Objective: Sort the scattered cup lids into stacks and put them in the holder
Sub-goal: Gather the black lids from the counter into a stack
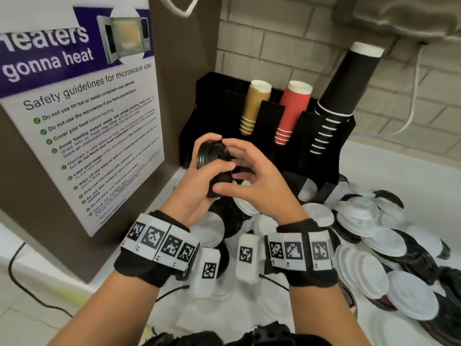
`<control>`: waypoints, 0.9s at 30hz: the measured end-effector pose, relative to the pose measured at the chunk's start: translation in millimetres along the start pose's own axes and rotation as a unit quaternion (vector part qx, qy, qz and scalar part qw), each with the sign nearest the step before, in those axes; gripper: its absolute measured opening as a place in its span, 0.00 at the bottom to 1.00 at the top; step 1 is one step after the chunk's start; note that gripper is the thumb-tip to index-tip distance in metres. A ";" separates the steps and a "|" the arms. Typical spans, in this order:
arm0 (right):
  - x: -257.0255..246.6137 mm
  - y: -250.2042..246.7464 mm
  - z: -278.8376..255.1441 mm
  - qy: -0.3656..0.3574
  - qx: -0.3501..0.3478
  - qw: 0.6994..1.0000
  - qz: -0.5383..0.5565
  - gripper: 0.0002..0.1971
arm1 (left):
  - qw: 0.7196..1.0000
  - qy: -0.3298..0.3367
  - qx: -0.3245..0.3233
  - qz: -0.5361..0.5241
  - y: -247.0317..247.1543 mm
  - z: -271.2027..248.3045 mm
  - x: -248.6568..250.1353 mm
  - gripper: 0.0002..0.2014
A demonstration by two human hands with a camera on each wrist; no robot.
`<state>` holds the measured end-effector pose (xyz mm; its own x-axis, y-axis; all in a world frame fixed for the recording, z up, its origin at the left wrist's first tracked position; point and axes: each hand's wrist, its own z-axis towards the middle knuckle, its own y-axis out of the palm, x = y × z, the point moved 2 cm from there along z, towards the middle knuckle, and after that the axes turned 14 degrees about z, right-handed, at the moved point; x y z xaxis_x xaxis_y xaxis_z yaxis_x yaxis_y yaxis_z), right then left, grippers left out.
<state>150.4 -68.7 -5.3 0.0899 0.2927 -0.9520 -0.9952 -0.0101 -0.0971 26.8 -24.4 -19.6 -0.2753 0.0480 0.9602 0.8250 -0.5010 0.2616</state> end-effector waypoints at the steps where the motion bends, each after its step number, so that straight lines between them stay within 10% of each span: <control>1: -0.5 2.1 4.3 0.015 -0.009 1.000 -0.002 0.35 | 1.000 0.005 0.022 0.009 -4.1 1.0 1.9 0.22; 6: 1.8 -8.9 32.5 0.053 -0.042 0.967 -0.246 0.21 | 0.994 0.023 0.099 0.049 -33.6 2.0 16.0 0.22; 12: 39.8 14.1 41.4 0.220 -0.336 0.711 -0.578 0.44 | 0.992 0.004 0.110 0.055 -45.9 -1.1 23.1 0.22; 15: 53.3 26.5 40.6 0.182 -0.362 0.647 -0.645 0.46 | 0.992 0.005 0.107 0.061 -46.3 -1.5 23.9 0.22; 27: 40.3 16.1 62.3 0.076 -0.202 0.700 -0.681 0.46 | 0.994 0.015 0.092 0.053 -44.6 3.4 16.7 0.21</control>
<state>135.6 2.6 -27.1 0.9782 0.1887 0.0865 0.1064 -0.0984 -0.9894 -12.8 1.7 -14.9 -0.1942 -0.0234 0.9807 0.9258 -0.3349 0.1753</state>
